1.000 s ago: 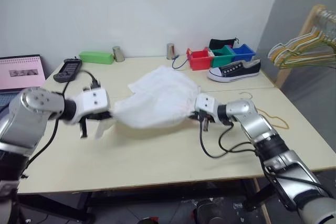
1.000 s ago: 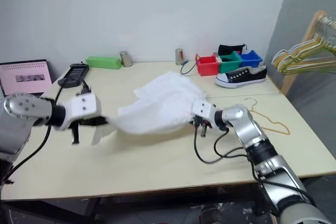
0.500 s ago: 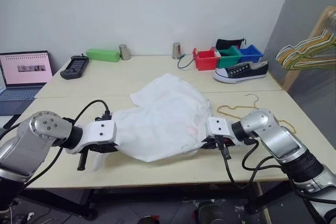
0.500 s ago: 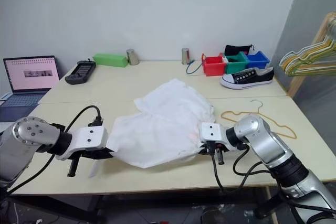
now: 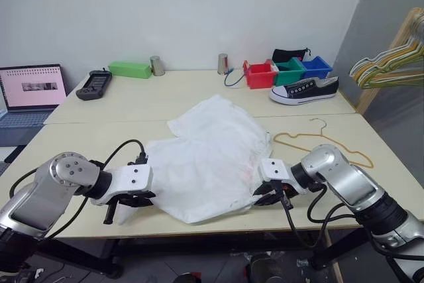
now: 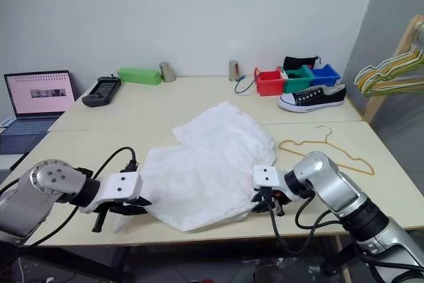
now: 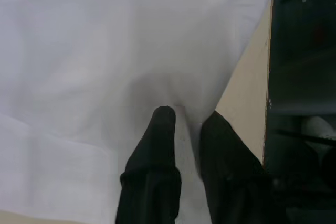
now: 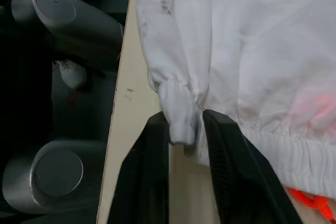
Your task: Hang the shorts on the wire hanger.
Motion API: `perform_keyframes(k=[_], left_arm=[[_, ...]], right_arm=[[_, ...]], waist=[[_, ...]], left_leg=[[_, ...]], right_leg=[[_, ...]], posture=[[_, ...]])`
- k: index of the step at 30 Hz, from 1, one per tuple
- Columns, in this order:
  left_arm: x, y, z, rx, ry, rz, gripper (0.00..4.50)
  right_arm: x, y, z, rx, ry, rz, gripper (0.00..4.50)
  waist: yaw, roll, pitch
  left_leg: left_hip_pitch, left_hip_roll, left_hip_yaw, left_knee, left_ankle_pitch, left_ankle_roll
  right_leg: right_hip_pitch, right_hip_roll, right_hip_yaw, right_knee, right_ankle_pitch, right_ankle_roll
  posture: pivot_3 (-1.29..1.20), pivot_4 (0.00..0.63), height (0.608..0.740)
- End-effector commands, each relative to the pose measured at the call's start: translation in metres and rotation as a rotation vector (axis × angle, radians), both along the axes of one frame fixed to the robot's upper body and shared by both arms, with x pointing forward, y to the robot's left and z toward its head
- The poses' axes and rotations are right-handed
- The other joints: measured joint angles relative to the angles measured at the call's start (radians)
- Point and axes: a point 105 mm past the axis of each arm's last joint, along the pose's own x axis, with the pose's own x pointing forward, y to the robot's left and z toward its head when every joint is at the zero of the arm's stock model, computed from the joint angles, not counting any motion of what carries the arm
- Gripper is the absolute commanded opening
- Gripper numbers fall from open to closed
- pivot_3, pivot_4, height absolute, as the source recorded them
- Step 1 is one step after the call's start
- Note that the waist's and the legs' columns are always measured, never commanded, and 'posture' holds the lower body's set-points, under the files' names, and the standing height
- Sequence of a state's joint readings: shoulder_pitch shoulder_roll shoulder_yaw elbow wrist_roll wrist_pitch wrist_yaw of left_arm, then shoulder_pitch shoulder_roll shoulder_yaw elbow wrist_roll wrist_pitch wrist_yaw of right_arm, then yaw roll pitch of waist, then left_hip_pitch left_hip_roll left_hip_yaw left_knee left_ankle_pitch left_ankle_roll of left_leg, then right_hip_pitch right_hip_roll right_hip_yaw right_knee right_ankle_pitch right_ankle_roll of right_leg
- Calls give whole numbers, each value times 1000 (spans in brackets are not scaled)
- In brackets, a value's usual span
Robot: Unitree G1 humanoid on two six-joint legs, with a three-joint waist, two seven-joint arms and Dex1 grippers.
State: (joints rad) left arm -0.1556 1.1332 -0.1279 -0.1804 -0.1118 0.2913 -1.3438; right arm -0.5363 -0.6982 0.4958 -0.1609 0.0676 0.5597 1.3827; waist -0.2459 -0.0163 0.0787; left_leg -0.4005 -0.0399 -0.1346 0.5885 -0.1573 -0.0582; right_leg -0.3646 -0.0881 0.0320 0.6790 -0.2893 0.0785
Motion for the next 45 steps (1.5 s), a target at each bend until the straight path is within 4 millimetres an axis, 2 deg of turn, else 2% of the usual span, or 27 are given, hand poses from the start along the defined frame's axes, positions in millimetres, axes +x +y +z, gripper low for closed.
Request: perform_keyframes(k=[1, 5, 9, 10, 11, 14, 16, 18, 20, 22, 28, 32, 34, 37, 45], left_arm=[[1, -2, 13, -16, -22, -28, 1669], [-1, -8, 24, -73, -8, -49, 2519], [-6, -26, 48, -187, 4, -96, 3481], [-6, -34, 56, -233, 1, -111, 3722], [-5, -42, 64, -279, -3, -126, 3903], [7, -58, 75, -378, -46, -115, 4454], [29, -74, 78, -441, -156, -68, 4454], [52, -97, 85, -540, -273, -2, 4454], [65, -119, 91, -619, -338, 43, 4454], [68, -139, 94, -684, -354, 53, 4454], [64, -182, 95, -805, -332, 44, 4454], [59, -194, 92, -819, -316, 22, 4454], [58, -196, 91, -823, -317, 22, 4454], [56, -196, 91, -826, -313, 26, 4454], [51, -200, 93, -838, -319, 36, 4454]], right_arm=[[-2, -2, 19, 16, -10, 51, 2112], [-7, -5, 34, 29, -4, 77, 3087], [-12, -9, 52, 53, 11, 77, 4143], [-8, -12, 57, 68, 10, 46, 4414], [0, -14, 61, 87, -1, -6, 4494], [34, -22, 66, 120, -68, -194, 4500], [70, -35, 67, 131, -163, -386, 4500], [106, -59, 69, 127, -264, -606, 4500], [128, -85, 69, 102, -339, -758, 4500], [139, -113, 65, 61, -386, -878, 4500], [145, -177, 58, 3, -392, -1107, 4500], [144, -206, 47, -29, -372, -1223, 4500], [144, -213, 42, -44, -366, -1260, 4500], [142, -213, 34, -37, -312, -1277, 4500], [142, -226, 14, -46, -249, -1483, 4500]], waist=[[0, 0, 0], [1, 0, 1], [1, 0, 2], [1, 0, 2], [1, 0, 2], [0, -1, 3], [-3, -1, 3], [-3, -2, 4], [-1, -3, 5], [-2, -4, 5], [-21, -3, 5], [-55, -3, 5], [-72, -3, 5], [-96, -4, 5], [-144, -3, 5]], left_leg=[[0, 0, 0, 0, 0, 0], [-1, 0, 0, 0, 0, 0], [-3, 0, 0, 0, 0, 0], [-3, 0, 0, 0, 0, 0], [-3, 0, 0, 0, 0, 0], [-3, 0, 2, 0, -1, -1], [-3, 0, 3, 0, -1, -1], [-3, 0, 3, 0, -1, -1], [-3, -1, 2, 1, 0, 0], [-3, -2, 2, 2, 2, 3], [-2, -4, 8, 2, 2, 6], [-2, -5, 13, 3, -1, 6], [-1, -5, 15, 3, -2, 6], [2, -5, 17, 4, -3, 8], [9, -2, 22, 5, -3, 9]], right_leg=[[0, 0, 0, 0, 0, 0], [-1, 0, 0, 0, 0, 0], [-4, 0, 0, 0, 0, 0], [-4, 0, 0, 0, 0, -1], [-4, 0, 0, 0, 0, 0], [-4, -1, 0, 0, 0, 0], [-4, -1, -1, -1, 0, 0], [-2, -1, -2, -2, 0, 0], [0, -1, -3, -3, 1, 1], [5, -1, -2, -4, 2, 3], [8, 1, 0, -3, 0, 10], [8, 1, 4, -5, -3, 11], [9, 1, 5, -6, -3, 12], [13, 1, 6, -7, -3, 12], [26, 0, 5, -15, -4, 11]], posture=[[-197, 21, 740], [-197, 22, 740], [-205, 27, 740], [-205, 27, 740], [-205, 27, 740], [-214, 30, 740], [-235, 31, 740], [-247, 32, 740], [-271, 35, 740], [-285, 37, 740], [-306, 41, 740], [-318, 39, 740], [-319, 38, 740], [-318, 36, 740], [-301, 26, 740]])
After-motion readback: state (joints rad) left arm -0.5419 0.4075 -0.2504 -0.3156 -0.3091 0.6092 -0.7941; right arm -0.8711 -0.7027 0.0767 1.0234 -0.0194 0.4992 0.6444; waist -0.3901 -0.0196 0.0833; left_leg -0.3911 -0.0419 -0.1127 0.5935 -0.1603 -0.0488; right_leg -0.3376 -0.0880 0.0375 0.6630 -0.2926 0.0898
